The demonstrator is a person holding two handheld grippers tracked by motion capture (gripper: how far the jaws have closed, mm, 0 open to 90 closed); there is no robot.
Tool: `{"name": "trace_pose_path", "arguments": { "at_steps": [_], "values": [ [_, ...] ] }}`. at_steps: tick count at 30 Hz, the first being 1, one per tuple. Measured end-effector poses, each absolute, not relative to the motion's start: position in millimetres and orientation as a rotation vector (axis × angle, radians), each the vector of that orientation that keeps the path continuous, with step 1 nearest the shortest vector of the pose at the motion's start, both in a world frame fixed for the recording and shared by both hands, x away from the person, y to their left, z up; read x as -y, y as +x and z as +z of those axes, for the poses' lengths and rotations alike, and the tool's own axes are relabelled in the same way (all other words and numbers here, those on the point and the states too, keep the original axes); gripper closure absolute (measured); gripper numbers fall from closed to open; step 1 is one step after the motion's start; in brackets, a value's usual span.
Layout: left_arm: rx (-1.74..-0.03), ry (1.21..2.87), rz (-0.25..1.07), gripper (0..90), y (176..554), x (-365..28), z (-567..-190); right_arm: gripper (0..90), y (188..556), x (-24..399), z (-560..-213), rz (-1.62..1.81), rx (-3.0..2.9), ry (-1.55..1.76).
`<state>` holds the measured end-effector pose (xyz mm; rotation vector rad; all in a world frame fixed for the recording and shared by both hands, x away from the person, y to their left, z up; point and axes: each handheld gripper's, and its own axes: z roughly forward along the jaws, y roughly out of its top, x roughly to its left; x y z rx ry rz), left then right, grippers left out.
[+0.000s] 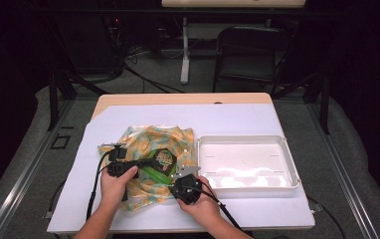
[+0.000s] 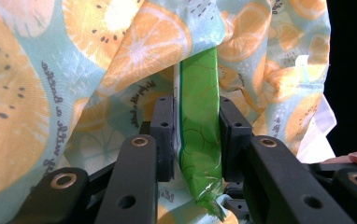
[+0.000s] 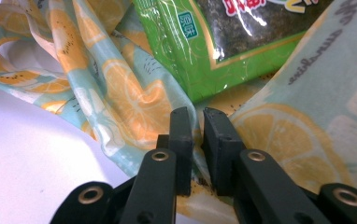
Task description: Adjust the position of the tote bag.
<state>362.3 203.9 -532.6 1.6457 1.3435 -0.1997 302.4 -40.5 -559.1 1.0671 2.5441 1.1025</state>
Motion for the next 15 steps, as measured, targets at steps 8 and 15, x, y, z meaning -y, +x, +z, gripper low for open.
{"name": "trace_pose_path", "arguments": {
  "at_steps": [8, 15],
  "values": [
    [-1.335, 1.627, -0.203, 72.2, 361.6, -205.5, -528.1, 83.2, 302.9, 41.0, -559.4, 1.097, -2.547, 1.059],
    [-1.328, 1.602, -0.221, 72.2, 360.3, -204.7, -524.0, 84.0, 302.6, 40.9, -559.6, 1.102, -2.544, 1.068]
  ]
}}
